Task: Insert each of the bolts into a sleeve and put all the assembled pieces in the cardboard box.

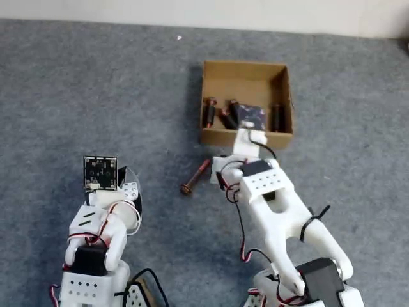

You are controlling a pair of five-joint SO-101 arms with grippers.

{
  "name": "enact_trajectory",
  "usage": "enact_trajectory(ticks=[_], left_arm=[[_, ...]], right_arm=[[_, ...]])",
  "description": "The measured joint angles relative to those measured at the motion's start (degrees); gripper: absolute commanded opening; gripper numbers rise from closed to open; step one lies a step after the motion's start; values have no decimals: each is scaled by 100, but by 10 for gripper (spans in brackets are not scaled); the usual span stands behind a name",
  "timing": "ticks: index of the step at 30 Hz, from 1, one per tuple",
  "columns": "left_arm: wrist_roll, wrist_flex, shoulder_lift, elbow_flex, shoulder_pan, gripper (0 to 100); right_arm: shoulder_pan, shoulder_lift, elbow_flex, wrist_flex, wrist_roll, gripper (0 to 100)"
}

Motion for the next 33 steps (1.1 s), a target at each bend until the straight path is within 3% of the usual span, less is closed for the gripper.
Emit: enact_trajectory(ticks=[7,18,33], left_arm=[[-299,0,0,0,0,155],[-1556,0,0,-88,97,158],[-1609,651,0,-1108,1556,162]], right_arm=[[571,0,607,-1257,-492,4],[1125,0,721,-1776,-659,4],[1547,0,721,-1776,-659,4]])
